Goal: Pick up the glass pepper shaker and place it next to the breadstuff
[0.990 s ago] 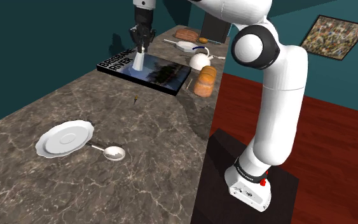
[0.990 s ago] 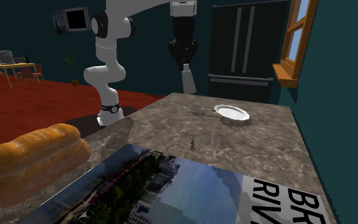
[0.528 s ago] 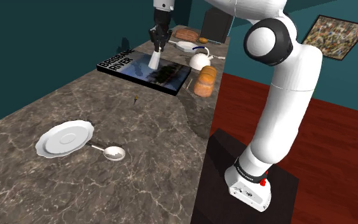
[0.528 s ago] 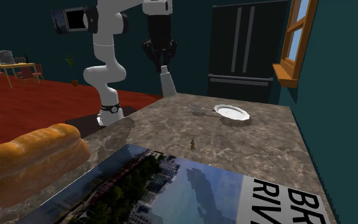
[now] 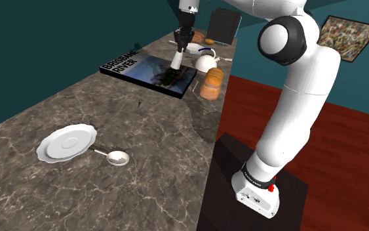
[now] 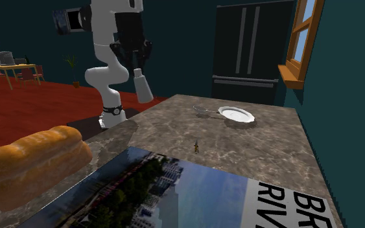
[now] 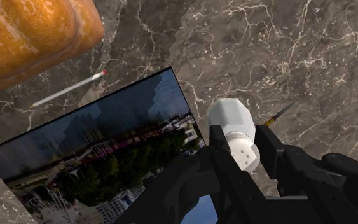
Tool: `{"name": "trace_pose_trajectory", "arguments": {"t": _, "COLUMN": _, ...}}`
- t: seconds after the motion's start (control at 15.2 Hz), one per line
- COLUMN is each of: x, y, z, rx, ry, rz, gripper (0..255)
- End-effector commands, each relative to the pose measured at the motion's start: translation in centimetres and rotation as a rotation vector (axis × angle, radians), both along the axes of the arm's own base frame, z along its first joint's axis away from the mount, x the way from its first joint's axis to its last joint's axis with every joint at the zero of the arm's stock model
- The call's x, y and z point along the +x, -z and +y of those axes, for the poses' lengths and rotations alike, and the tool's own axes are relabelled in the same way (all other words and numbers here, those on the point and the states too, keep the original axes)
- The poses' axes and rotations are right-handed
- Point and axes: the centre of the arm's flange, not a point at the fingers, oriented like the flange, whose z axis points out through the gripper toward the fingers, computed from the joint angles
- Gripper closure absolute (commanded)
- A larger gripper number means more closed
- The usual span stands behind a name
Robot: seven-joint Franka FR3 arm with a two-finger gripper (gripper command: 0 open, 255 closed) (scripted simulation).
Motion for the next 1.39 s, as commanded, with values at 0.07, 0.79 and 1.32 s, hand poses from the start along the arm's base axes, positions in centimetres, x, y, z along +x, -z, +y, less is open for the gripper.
{"name": "trace_pose_trajectory", "arguments": {"t": 0.07, "x": -1.0, "y": -0.2, "z": -4.3, "rx": 0.000, "ry": -0.001, "rz": 0.000, "gripper": 255}}
{"name": "trace_pose_trajectory", "arguments": {"t": 0.79, "x": -3.9, "y": 1.4, "z": -14.8, "rx": 0.000, "ry": -0.001, "rz": 0.000, "gripper": 255}}
{"name": "trace_pose_trajectory", "arguments": {"t": 1.32, "x": -3.9, "y": 5.7, "z": -14.8, "rx": 0.000, "ry": -0.001, "rz": 0.000, "gripper": 255}}
